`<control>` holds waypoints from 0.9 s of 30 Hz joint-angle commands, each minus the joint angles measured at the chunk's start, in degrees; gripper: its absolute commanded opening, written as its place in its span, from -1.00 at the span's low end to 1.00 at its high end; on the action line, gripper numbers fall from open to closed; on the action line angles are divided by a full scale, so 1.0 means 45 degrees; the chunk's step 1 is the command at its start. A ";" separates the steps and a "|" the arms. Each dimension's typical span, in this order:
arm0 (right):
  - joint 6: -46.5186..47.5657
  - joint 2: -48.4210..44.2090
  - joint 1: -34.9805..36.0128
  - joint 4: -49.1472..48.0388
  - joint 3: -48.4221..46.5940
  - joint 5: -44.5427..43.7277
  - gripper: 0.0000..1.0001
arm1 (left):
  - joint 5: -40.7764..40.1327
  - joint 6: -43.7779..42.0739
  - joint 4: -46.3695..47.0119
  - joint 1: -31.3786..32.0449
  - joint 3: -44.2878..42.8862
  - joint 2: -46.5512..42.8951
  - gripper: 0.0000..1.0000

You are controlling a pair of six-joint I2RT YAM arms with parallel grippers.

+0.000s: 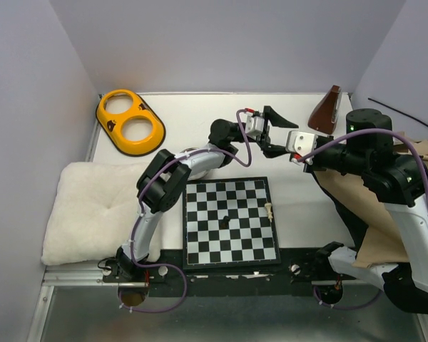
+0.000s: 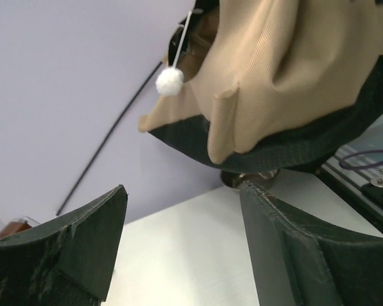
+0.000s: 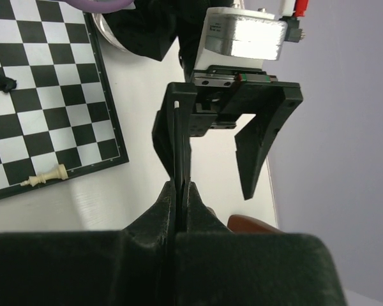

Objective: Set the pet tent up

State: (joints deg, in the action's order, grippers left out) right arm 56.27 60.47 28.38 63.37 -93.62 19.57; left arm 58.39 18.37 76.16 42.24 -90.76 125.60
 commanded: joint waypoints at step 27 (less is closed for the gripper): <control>-0.0981 0.1305 -0.0174 0.2494 -0.2548 -0.2940 -0.99 | 0.1185 0.0741 0.4619 0.0322 0.0048 -0.0098 -1.00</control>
State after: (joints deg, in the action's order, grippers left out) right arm 54.89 62.78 28.38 65.73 -97.51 17.06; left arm 60.75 20.43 76.64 45.30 -95.04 126.65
